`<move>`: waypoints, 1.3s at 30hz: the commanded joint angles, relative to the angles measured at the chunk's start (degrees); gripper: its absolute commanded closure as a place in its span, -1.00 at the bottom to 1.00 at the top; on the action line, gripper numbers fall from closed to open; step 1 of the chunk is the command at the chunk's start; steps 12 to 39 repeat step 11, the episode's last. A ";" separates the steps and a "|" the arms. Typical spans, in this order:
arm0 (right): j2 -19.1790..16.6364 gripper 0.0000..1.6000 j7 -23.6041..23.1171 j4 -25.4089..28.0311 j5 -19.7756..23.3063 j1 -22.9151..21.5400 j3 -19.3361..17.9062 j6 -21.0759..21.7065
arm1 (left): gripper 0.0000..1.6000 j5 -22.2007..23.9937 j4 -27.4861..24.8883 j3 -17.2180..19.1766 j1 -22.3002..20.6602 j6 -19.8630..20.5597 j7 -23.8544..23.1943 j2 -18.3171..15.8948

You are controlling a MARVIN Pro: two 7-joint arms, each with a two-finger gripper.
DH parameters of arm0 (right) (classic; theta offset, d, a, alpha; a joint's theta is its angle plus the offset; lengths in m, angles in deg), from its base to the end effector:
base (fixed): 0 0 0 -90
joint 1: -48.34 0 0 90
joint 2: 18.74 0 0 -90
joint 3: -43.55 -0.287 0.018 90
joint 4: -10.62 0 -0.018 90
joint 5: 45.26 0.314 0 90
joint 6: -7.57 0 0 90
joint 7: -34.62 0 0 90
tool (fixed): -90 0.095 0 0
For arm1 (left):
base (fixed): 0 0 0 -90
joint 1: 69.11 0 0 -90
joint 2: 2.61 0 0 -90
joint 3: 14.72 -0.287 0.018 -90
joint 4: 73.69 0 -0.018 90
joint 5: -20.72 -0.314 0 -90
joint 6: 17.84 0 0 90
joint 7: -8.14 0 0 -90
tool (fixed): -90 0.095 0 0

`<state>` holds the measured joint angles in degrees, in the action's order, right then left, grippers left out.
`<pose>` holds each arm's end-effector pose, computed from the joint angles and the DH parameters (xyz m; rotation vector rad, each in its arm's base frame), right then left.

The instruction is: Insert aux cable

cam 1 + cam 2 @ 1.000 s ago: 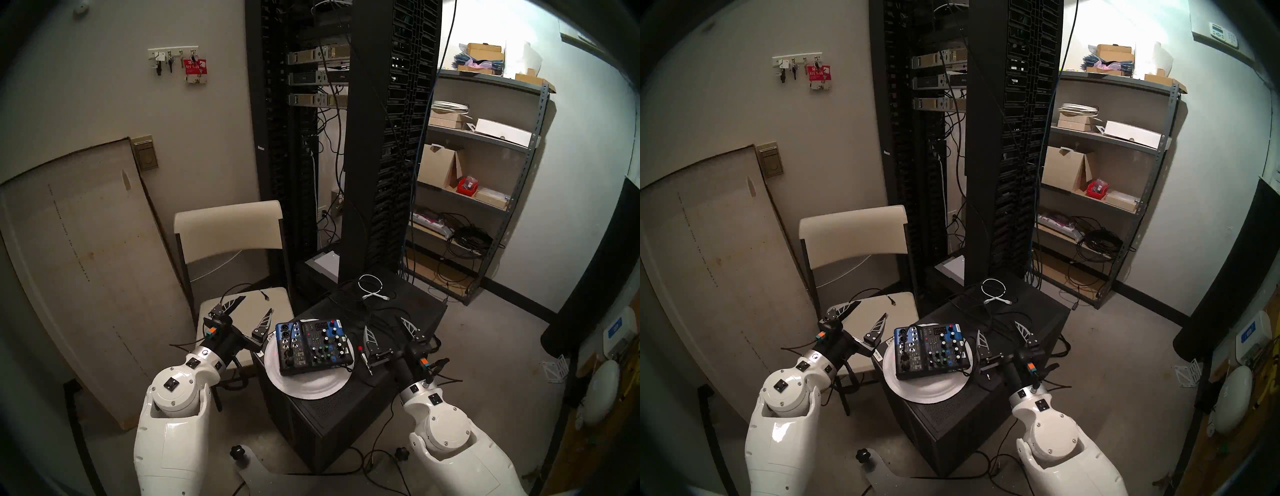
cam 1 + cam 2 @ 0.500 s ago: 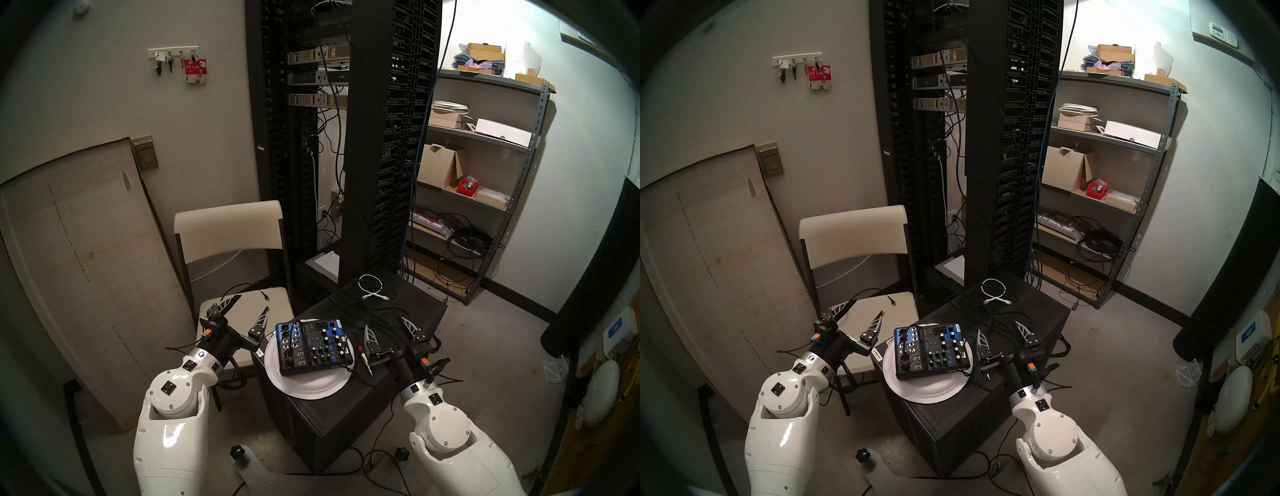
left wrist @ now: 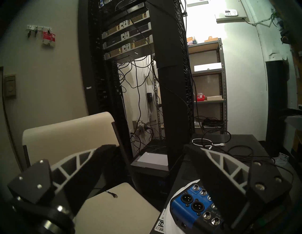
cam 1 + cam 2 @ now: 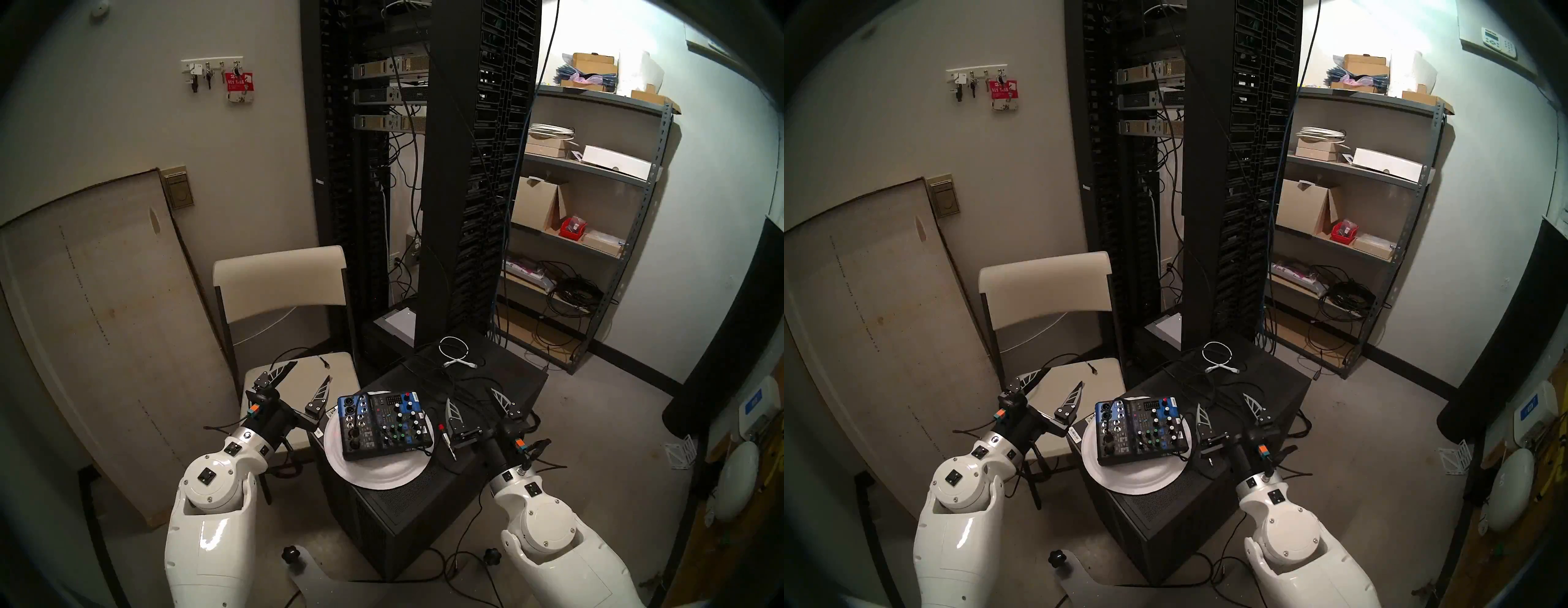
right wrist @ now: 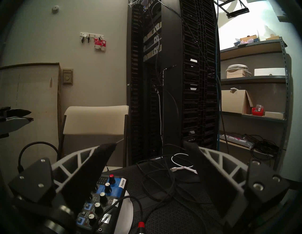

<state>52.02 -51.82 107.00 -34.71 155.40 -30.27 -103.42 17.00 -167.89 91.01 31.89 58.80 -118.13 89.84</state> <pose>0.3123 0.0235 -0.3571 -1.9789 -0.3077 -2.1955 0.3481 0.0436 -0.3373 1.9958 -0.5059 2.1341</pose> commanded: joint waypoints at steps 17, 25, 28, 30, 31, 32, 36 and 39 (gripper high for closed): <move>0.12 -1.00 -0.19 1.06 -0.15 -0.49 0.03 -0.62 | -1.00 0.02 -0.93 0.03 -0.47 -0.52 0.04 0.27; 0.12 -1.00 -0.19 1.06 -0.15 -0.49 0.03 -0.62 | -1.00 0.02 -0.93 0.03 -0.47 -0.52 0.04 0.27; 0.12 -1.00 -0.19 1.06 -0.15 -0.49 0.03 -0.62 | -1.00 0.02 -0.93 0.03 -0.47 -0.52 0.04 0.27; 0.12 -1.00 -0.19 1.06 -0.15 -0.49 0.03 -0.62 | -1.00 0.02 -0.93 0.03 -0.47 -0.52 0.04 0.27; 0.12 -1.00 -0.19 1.06 -0.15 -0.49 0.03 -0.62 | -1.00 0.02 -0.93 0.03 -0.47 -0.52 0.04 0.27; 0.12 -1.00 -0.19 1.06 -0.15 -0.49 0.03 -0.62 | -1.00 0.02 -0.93 0.03 -0.47 -0.52 0.04 0.27; 0.12 -1.00 -0.19 1.06 -0.15 -0.49 0.03 -0.62 | -1.00 0.02 -0.93 0.03 -0.47 -0.52 0.04 0.27; 0.12 -1.00 -0.19 1.06 -0.15 -0.49 0.03 -0.62 | -1.00 0.02 -0.93 0.03 -0.47 -0.52 0.04 0.27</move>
